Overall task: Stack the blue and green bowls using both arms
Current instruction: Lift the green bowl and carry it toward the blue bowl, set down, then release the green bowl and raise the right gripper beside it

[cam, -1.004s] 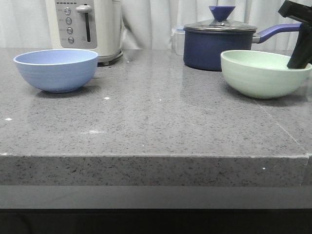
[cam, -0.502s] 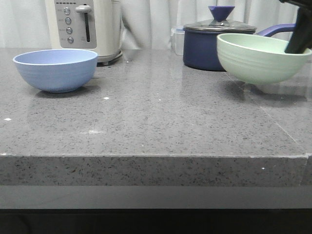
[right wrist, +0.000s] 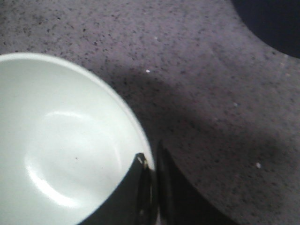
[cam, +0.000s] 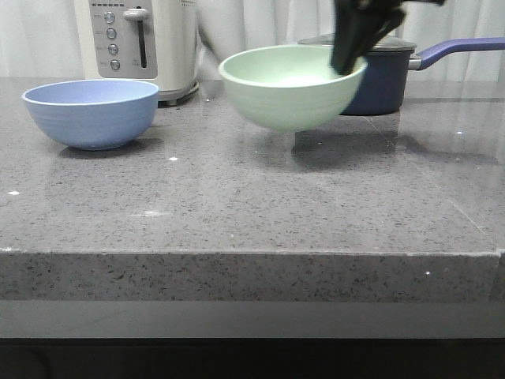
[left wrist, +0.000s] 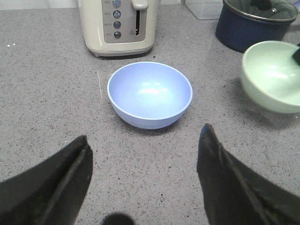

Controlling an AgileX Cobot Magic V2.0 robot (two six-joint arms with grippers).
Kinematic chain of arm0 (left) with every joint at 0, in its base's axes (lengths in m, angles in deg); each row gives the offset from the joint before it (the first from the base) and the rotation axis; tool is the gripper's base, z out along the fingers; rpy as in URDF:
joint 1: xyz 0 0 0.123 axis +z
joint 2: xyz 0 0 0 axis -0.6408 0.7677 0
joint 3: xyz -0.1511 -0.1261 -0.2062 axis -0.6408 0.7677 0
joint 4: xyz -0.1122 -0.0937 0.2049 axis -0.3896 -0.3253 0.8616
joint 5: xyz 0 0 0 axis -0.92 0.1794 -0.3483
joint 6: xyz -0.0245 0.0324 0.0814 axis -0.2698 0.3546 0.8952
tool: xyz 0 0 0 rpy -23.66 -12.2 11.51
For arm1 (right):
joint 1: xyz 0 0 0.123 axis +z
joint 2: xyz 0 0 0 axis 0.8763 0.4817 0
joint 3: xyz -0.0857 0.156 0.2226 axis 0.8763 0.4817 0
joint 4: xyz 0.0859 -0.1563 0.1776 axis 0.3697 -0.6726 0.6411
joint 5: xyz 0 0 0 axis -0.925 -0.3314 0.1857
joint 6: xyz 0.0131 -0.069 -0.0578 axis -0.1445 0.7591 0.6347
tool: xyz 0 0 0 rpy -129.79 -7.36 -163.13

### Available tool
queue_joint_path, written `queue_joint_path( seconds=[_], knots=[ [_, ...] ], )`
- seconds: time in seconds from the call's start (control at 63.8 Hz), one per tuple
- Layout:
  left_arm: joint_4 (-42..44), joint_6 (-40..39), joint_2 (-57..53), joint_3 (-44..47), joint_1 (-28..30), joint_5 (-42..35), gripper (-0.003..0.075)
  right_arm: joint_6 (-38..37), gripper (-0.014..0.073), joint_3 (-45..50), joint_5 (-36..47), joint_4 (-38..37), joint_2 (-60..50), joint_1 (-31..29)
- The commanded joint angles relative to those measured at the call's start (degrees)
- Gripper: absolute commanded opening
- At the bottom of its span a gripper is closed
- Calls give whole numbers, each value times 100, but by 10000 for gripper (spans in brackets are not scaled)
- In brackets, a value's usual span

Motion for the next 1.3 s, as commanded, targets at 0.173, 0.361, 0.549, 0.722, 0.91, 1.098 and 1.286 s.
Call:
queue_joint_path(
  seconds=[0.173, 0.361, 0.549, 0.722, 0.91, 1.098, 1.286],
  knots=[
    [-21, 3, 39, -193, -39, -426, 473, -68, -54, -933, -140, -45, 461, 117],
    [-21, 3, 39, -193, -39, -459, 473, -68, -27, -953, -166, -17, 513, 117],
    [-21, 3, 39, -193, -39, -552, 473, -68, 155, -953, -232, -17, 513, 117],
    [-21, 3, 39, -193, -39, -562, 473, -68, 325, -997, -285, -17, 507, 117],
    [-21, 3, 39, -193, -39, -562, 473, -34, 349, -1140, -495, -28, 338, 117],
    [-21, 3, 39, -193, -39, -562, 473, -34, 349, -1134, -614, -40, -160, 117],
    [-21, 3, 39, -193, -39, -562, 473, -34, 349, -892, -400, -51, -835, 117]
  ],
)
